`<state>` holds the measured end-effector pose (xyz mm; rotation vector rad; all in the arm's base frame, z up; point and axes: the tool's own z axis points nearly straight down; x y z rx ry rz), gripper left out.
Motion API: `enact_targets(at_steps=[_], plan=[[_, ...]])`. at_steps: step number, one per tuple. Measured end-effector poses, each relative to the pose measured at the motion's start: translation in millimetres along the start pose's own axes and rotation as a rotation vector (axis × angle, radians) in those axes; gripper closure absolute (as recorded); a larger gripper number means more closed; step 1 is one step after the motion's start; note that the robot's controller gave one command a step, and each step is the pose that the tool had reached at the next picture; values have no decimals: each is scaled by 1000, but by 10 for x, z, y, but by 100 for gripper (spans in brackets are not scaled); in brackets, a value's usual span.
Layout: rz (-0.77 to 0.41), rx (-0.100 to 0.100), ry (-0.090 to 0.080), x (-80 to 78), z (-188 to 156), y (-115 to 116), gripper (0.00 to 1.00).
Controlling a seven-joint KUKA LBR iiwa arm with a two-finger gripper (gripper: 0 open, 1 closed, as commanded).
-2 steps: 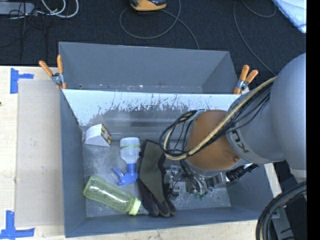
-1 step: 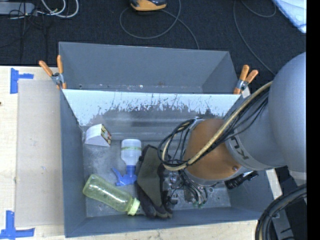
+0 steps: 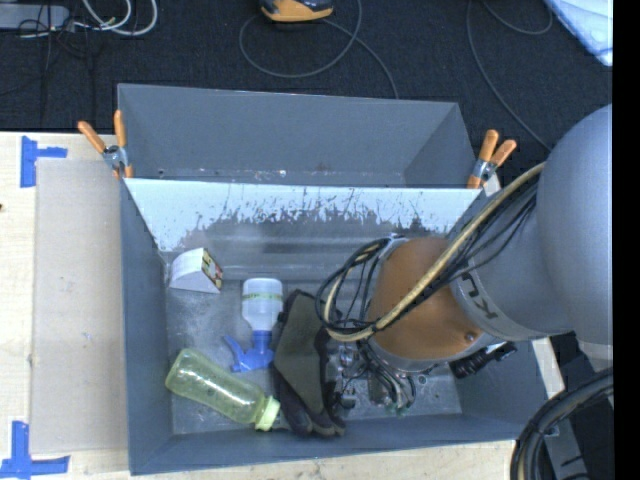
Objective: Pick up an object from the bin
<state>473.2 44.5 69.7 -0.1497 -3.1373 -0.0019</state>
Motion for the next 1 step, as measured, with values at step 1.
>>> enact_targets(at_steps=[1], plan=[[18,0,2,-17,1,-8,100]])
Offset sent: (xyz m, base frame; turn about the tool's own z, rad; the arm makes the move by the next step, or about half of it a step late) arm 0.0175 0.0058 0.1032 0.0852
